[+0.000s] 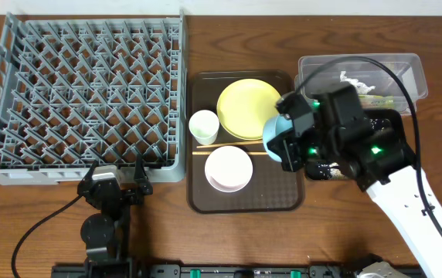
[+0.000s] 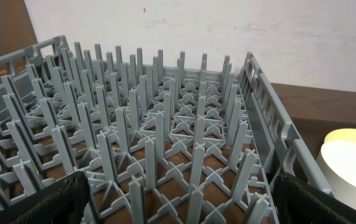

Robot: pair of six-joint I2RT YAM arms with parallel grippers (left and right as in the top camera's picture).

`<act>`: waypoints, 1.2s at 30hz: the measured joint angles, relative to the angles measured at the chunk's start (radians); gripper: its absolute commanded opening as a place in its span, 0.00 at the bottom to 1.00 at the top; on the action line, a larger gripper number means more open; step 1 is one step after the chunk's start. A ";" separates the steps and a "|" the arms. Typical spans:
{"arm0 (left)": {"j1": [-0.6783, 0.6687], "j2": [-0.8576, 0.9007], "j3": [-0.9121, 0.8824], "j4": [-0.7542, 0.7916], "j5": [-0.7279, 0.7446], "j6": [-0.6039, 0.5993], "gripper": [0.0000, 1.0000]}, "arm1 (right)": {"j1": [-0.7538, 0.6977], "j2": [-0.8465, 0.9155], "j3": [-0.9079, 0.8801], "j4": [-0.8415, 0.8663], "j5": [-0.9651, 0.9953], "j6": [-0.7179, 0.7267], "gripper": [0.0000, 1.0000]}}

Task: Sort waste into correct bins and load items into the dishwasher
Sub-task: 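Carry the blue bowl back and set it down on the brown tray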

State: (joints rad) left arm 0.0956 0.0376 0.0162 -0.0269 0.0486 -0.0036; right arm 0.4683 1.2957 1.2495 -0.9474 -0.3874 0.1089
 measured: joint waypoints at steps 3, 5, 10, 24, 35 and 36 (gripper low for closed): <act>0.000 0.000 0.000 0.000 0.000 0.000 0.95 | 0.055 0.040 0.055 -0.056 0.099 -0.027 0.01; 0.000 0.000 0.000 0.000 0.000 0.000 0.95 | 0.089 0.076 0.060 -0.084 0.141 -0.045 0.01; 0.000 0.000 0.000 0.000 0.000 0.000 0.95 | 0.168 0.209 0.059 -0.142 0.202 -0.067 0.01; 0.000 0.000 0.000 0.000 0.000 0.000 0.95 | 0.243 0.380 0.042 -0.175 0.248 -0.073 0.01; 0.000 0.000 0.000 0.000 0.000 0.000 0.95 | 0.244 0.382 -0.101 -0.066 0.250 -0.072 0.09; 0.000 0.000 0.000 0.000 0.000 0.000 0.95 | 0.244 0.383 -0.106 -0.053 0.250 -0.071 0.12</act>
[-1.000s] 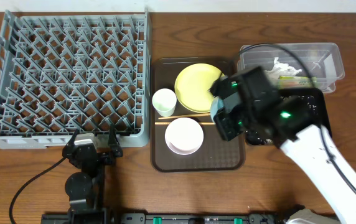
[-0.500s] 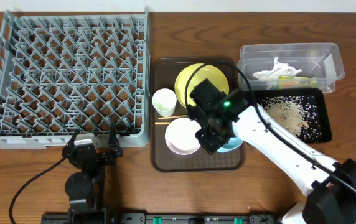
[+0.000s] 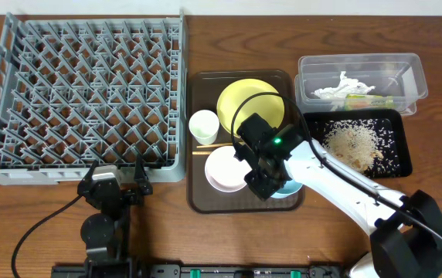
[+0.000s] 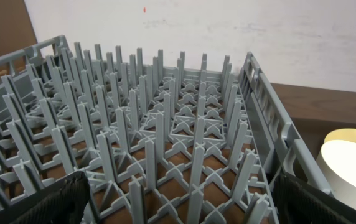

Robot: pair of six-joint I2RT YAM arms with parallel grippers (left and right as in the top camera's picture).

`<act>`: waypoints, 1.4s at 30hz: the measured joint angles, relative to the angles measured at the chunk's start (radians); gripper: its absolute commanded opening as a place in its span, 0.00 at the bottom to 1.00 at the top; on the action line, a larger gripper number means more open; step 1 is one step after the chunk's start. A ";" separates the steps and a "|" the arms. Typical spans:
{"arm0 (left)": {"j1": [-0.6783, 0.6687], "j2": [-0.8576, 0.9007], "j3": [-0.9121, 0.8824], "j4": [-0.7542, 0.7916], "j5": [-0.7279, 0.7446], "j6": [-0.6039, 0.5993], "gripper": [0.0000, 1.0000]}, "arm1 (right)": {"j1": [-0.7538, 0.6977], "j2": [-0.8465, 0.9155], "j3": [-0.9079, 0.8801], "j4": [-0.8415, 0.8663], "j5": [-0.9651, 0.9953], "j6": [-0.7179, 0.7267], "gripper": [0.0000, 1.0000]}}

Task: Sort waste into correct bins and load items into the dishwasher
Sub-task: 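Carry the blue bowl back and set it down on the brown tray, then move the right gripper to the white paper cup and grasp it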

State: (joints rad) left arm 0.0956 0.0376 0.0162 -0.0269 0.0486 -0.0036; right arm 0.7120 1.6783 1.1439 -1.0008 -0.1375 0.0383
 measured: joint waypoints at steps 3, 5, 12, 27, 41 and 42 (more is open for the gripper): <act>0.000 0.000 0.000 0.000 0.000 0.000 0.95 | 0.000 0.000 -0.002 0.035 0.000 -0.002 0.20; 0.000 0.000 0.000 0.000 0.000 0.000 0.95 | 0.000 0.000 -0.002 0.045 0.000 -0.004 0.22; 0.000 0.000 0.000 0.000 0.000 0.000 0.95 | 0.000 0.000 0.012 0.036 -0.026 -0.005 0.20; 0.000 0.000 0.000 0.000 0.000 0.000 0.95 | -0.042 0.008 0.427 0.206 -0.092 -0.014 0.62; 0.000 0.000 0.000 0.000 0.000 0.000 0.95 | -0.099 0.471 0.922 0.006 -0.045 0.054 0.92; 0.000 0.000 0.000 0.000 0.000 0.000 0.95 | -0.100 0.488 0.927 0.011 -0.044 0.060 0.90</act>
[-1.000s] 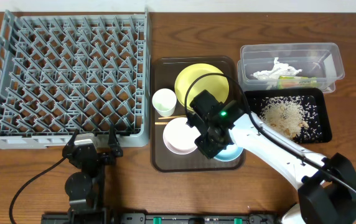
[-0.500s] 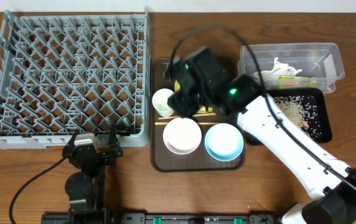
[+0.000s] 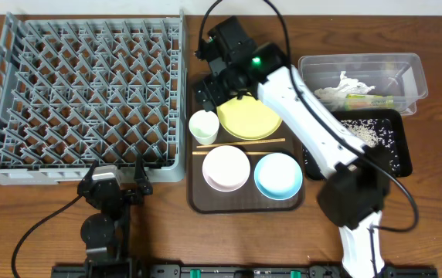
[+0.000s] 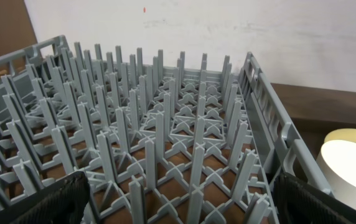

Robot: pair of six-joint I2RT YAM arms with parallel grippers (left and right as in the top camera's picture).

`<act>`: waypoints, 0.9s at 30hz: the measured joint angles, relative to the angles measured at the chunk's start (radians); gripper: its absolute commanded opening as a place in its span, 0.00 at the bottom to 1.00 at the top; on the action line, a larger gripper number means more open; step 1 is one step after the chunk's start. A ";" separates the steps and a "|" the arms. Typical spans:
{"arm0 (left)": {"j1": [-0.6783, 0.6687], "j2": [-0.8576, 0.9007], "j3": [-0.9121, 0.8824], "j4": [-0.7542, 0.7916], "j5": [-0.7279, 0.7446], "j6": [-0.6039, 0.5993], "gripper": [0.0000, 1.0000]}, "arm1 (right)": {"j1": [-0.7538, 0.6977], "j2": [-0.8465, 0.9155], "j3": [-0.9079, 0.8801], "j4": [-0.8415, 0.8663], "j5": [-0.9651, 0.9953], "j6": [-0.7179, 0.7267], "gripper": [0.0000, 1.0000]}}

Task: Sort waste into correct bins and load items into the dishwasher
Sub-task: 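Move the right gripper to the white paper cup and grasp it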

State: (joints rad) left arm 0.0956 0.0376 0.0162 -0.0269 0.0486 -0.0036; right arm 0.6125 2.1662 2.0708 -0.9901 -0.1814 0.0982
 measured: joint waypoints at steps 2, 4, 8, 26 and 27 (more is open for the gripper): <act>0.000 0.000 0.000 0.000 0.000 0.000 0.95 | 0.000 0.036 0.003 0.008 0.009 0.011 0.84; 0.000 0.000 0.000 0.000 0.000 0.000 0.95 | 0.000 0.061 0.004 0.020 0.025 0.024 0.79; 0.000 0.000 0.000 0.000 0.000 0.000 0.95 | 0.000 0.082 0.004 0.033 0.048 0.042 0.68; 0.000 0.000 0.000 0.000 0.000 0.000 0.95 | 0.000 0.085 0.004 -0.064 0.028 0.051 0.66; 0.000 0.000 0.000 0.000 0.000 0.000 0.95 | 0.000 0.085 0.004 -0.065 0.023 0.051 0.66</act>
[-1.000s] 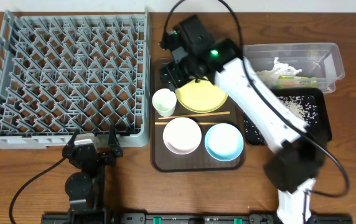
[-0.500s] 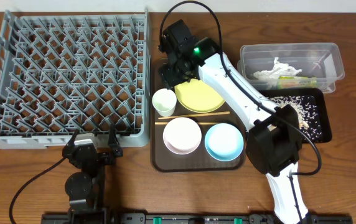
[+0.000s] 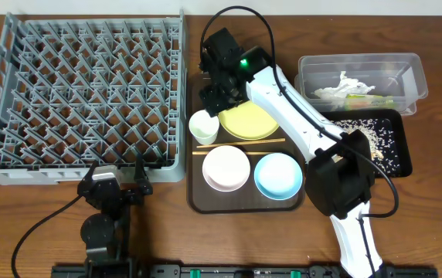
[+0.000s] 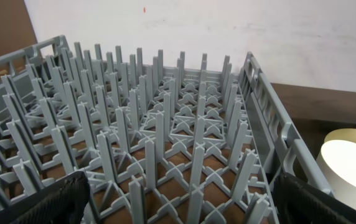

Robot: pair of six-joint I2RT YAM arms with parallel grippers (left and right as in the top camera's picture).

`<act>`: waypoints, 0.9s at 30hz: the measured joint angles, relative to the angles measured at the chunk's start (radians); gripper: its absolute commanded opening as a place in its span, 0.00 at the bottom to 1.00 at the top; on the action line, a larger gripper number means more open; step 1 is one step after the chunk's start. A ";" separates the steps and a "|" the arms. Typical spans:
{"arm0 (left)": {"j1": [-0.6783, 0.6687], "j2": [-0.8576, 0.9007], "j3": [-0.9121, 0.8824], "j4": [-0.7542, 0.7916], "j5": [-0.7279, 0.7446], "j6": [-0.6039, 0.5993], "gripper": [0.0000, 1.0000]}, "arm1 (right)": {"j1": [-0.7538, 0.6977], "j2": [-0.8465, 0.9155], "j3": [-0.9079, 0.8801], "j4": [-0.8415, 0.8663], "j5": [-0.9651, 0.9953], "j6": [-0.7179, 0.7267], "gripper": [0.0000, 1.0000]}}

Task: Sort waste into correct bins and load items into the dishwasher
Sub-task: 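Move the right gripper to the white paper cup and grasp it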

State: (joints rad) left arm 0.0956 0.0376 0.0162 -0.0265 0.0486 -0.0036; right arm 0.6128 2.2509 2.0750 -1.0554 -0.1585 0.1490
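The grey dish rack fills the table's left side and, in the left wrist view, the dish rack takes up most of the picture. A brown tray carries a white cup, a yellow plate, chopsticks, a white bowl and a blue bowl. My right gripper hovers at the tray's back left, just behind the cup, apparently open and empty. My left gripper rests open at the rack's near edge, left gripper below the rack. The cup shows at the far right.
A clear bin with crumpled paper waste stands at the back right. In front of it lies a black tray holding scattered rice. My right arm stretches across the yellow plate from the right front.
My right gripper has shifted slightly nearer, closer to the white cup. The dishes on the tray and my left arm are unchanged.
My right gripper held the blue bowl up at the brown tray's right edge, by the black tray. Then it was low over the tray's front right with the bowl. After that the bowl stood there alone, with the gripper at the tray's back left, where it remains.
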 measured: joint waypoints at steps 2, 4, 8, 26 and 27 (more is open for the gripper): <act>0.000 0.000 0.000 0.000 0.000 0.000 0.95 | 0.000 0.000 0.000 -0.002 -0.008 0.000 0.64; 0.000 0.000 0.000 0.000 0.000 0.000 0.95 | 0.000 0.000 0.000 -0.006 -0.013 0.000 0.63; 0.000 0.000 0.000 0.000 0.000 0.000 0.95 | 0.000 0.000 0.000 -0.019 -0.022 0.000 0.61; 0.000 0.000 0.000 0.000 0.000 0.000 0.96 | 0.000 0.000 0.000 -0.064 -0.024 0.000 0.57; 0.000 0.000 0.000 0.000 0.000 0.000 0.95 | 0.000 0.000 0.000 -0.066 -0.024 0.000 0.57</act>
State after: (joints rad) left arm 0.0956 0.0376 0.0162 -0.0269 0.0486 -0.0036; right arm 0.6128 2.2513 2.0750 -1.1217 -0.1829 0.1493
